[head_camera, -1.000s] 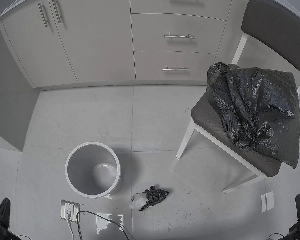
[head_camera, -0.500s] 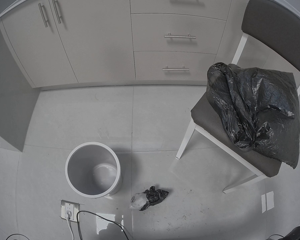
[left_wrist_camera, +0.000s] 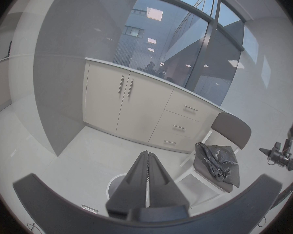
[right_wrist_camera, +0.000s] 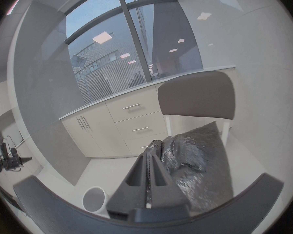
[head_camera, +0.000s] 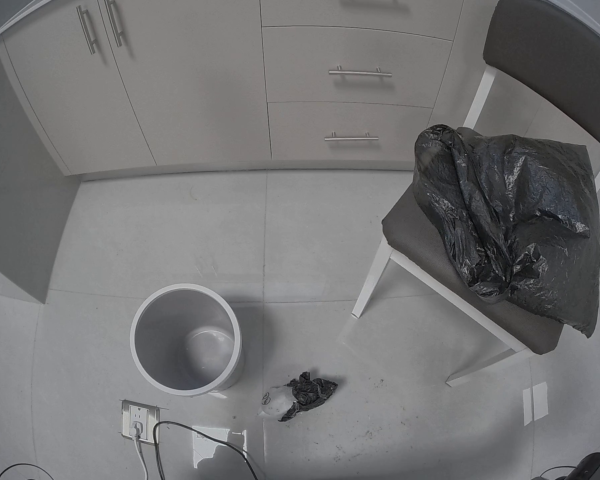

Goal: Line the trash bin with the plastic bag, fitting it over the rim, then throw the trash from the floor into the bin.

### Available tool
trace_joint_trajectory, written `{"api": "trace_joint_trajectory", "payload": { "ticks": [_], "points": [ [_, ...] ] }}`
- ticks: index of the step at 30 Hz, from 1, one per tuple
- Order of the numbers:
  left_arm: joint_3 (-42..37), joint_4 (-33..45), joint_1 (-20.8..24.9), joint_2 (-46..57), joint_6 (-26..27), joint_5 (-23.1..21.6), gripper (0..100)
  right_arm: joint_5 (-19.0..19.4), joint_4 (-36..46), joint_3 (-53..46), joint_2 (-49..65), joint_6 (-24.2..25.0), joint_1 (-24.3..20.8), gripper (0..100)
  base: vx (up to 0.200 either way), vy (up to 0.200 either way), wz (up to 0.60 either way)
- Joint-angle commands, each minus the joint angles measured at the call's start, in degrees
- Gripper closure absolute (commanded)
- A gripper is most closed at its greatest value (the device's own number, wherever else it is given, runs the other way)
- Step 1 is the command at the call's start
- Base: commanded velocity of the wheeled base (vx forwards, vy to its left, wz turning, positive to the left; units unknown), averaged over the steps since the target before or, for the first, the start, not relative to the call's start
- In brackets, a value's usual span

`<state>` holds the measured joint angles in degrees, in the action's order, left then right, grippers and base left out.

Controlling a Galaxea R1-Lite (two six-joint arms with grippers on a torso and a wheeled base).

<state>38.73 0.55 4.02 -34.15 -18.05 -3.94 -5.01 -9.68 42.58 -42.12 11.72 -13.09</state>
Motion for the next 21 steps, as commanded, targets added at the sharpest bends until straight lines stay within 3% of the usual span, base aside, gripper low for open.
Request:
{"api": "trace_joint_trajectory", "payload": {
  "ticks": [1,5,11,21],
  "points": [
    [2.14,-13.82,3.98,-28.08,1.27,2.97,100,-10.28,-13.26,22.37,-47.18,3.40,-18.37,100,0.000,0.000,0.00],
    [4.86,-14.00,4.33,-33.79,1.27,2.18,100,-10.46,-13.35,25.45,-52.36,3.40,-18.46,100,0.000,0.000,0.00],
    [4.78,-14.70,4.15,-38.01,1.00,0.07,100,-15.03,-13.44,25.89,-57.37,3.75,-18.46,100,0.000,0.000,0.00],
    [5.83,-17.16,3.54,-45.04,-0.40,-1.86,100,-15.56,-13.44,27.29,-60.89,3.67,-18.11,100,0.000,0.000,0.00]
  ]
}}
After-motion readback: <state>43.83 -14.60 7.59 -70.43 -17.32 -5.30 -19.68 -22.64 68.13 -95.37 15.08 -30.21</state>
